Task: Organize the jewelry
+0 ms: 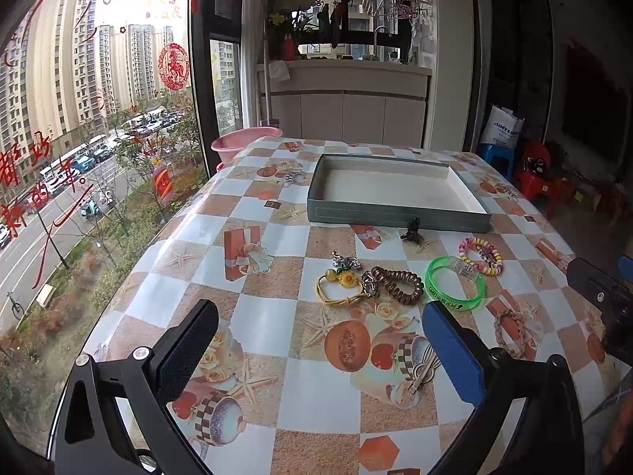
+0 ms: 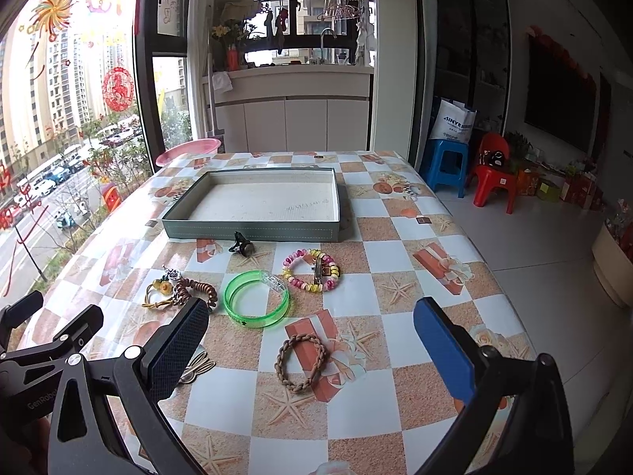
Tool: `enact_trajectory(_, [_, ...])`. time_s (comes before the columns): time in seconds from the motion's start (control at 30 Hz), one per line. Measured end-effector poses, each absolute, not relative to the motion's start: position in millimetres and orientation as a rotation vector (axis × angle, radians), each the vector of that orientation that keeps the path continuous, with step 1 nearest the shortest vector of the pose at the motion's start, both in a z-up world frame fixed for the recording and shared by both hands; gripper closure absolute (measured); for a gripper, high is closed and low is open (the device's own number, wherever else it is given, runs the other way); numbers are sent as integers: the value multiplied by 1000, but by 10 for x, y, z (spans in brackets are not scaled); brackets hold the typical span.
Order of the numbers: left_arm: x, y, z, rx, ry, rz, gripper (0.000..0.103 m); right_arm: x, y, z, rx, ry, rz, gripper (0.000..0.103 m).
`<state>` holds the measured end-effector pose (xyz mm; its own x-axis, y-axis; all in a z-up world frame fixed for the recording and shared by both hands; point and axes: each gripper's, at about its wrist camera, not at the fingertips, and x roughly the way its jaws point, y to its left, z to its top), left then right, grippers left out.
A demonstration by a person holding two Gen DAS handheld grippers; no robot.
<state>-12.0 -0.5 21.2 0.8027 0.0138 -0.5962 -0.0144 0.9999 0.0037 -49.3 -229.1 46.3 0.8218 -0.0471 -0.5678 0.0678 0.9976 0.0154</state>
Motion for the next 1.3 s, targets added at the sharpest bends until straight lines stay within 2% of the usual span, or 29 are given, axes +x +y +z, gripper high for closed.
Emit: enact_trajectory(1.3, [-117,-44,197,9,644,12,0,-497,-2300,462,39,603,-61,0])
